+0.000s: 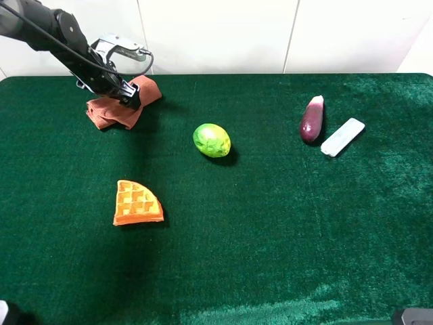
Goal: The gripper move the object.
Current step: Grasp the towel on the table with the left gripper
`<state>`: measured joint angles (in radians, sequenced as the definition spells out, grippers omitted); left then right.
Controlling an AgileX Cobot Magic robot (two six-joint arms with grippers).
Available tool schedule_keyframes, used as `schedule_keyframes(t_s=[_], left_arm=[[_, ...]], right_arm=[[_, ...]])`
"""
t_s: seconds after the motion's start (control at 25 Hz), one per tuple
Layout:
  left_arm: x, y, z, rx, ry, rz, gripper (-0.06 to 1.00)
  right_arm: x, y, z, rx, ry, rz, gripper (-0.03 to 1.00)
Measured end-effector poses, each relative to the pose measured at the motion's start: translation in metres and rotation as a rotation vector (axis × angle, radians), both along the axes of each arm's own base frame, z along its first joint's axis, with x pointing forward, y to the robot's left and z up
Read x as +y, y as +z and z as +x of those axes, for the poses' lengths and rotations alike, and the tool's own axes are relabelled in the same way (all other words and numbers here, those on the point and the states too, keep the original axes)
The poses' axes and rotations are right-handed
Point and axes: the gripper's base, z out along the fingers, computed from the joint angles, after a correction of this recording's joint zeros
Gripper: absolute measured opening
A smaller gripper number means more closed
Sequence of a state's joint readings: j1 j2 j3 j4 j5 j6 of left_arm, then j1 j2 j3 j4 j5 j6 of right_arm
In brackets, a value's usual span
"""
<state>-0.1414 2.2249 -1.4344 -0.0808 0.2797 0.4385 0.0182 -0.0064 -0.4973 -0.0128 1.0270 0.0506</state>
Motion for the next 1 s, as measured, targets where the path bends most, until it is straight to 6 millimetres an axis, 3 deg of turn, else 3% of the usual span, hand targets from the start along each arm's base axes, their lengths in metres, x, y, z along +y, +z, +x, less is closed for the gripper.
schedule_keyframes(t_s=[0.2, 0.4, 0.84, 1.0], left_arm=[[0.0, -0.01, 0.001, 0.006, 0.003, 0.001, 0.91], [-0.001, -0.012, 0.001, 0.01, 0.007, -0.004, 0.83], [-0.003, -0.013, 0.0, 0.011, 0.003, -0.004, 0.3], [-0.003, -0.013, 0.001, 0.013, 0.001, -0.003, 0.28]], right_arm=[[0.0, 0.0, 0.0, 0.0, 0.0, 0.0, 0.7], [0.0, 0.0, 0.0, 0.0, 0.0, 0.0, 0.7], [0.0, 0.0, 0.0, 0.0, 0.0, 0.0, 0.7], [0.0, 0.0, 0.0, 0.0, 0.0, 0.0, 0.7]])
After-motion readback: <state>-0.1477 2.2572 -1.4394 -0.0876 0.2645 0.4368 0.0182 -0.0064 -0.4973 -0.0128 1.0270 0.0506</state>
